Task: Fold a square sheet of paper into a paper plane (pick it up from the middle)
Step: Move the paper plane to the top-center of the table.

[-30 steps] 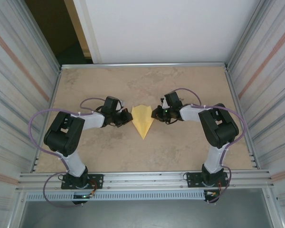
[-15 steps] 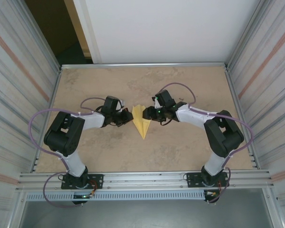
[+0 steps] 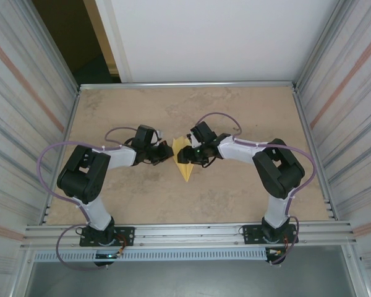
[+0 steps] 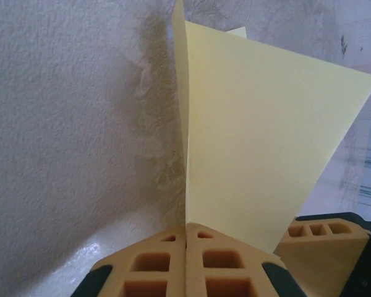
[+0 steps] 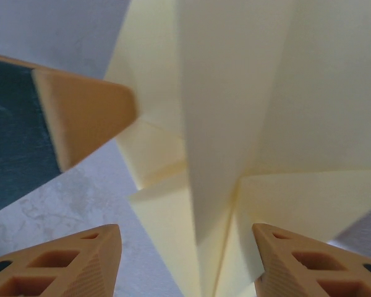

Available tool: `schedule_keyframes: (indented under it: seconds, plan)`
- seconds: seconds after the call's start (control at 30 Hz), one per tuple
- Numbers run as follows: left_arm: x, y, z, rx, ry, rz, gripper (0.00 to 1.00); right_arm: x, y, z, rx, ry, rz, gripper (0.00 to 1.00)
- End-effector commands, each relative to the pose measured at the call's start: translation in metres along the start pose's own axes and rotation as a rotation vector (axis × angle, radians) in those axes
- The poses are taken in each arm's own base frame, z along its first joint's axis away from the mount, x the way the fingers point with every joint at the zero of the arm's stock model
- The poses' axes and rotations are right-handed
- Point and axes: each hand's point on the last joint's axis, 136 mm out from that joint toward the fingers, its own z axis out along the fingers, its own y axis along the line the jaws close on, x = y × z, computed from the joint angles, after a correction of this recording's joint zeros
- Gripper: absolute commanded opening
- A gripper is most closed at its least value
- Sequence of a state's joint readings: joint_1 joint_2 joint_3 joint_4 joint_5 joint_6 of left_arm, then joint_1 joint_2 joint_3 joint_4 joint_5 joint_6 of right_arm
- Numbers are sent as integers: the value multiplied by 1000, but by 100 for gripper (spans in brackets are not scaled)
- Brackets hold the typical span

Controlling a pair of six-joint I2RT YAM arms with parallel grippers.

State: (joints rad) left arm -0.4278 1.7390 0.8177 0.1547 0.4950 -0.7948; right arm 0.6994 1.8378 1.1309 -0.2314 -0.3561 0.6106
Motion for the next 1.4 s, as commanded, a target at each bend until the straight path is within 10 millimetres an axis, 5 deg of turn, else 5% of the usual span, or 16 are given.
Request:
schedule_keyframes:
  seconds: [0.0, 0.33, 0.8, 1.37]
  plan:
    - [0, -10, -1, 31, 8, 2, 0, 5, 8, 4, 25, 31, -72, 57]
    - [1, -17, -3, 58, 15, 11, 1, 7, -13, 19, 242, 34, -135, 58]
    - [3, -11, -2, 37, 20, 11, 1, 0, -9, 8, 239, -16, -123, 51]
    - [4, -10, -1, 33, 24, 10, 1, 0, -6, 4, 144, -11, -79, 57]
